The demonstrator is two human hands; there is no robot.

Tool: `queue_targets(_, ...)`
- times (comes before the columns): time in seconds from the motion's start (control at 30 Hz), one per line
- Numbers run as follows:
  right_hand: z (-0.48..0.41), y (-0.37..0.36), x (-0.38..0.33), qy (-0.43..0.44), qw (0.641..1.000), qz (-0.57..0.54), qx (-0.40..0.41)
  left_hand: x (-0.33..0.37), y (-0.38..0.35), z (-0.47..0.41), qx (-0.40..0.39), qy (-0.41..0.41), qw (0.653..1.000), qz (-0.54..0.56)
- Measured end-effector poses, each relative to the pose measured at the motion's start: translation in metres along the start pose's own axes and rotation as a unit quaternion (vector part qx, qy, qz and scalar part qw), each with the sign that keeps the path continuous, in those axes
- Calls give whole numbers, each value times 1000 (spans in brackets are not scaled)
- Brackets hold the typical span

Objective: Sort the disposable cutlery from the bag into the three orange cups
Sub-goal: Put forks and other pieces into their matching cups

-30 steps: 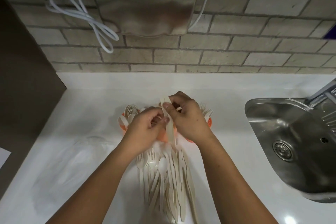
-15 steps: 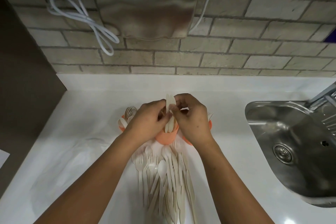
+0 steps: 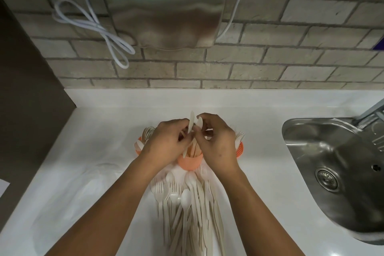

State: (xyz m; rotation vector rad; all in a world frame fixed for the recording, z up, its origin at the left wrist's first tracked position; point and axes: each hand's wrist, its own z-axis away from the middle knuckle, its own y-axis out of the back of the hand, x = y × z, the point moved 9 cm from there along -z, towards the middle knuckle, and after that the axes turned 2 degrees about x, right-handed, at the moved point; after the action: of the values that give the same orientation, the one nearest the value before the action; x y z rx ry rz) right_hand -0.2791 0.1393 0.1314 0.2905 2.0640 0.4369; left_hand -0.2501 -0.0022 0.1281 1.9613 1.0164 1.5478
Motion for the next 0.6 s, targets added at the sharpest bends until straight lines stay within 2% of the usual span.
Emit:
queue_targets(0.13, 2, 3, 6, -23, 1000, -13, 14, -2, -1, 0, -10, 6, 1000, 8)
queue_targets(0.27, 2, 1, 5, 20, 1000, 21, 2, -7, -5, 2, -26, 21, 999, 12)
queue_targets(0.4, 2, -1, 16, 22, 998, 55, 0, -13, 2, 3, -13, 43, 998, 45)
queue_targets(0.6, 1, 1, 20, 6, 998, 61, 2, -14, 14, 0, 41, 31, 998, 47)
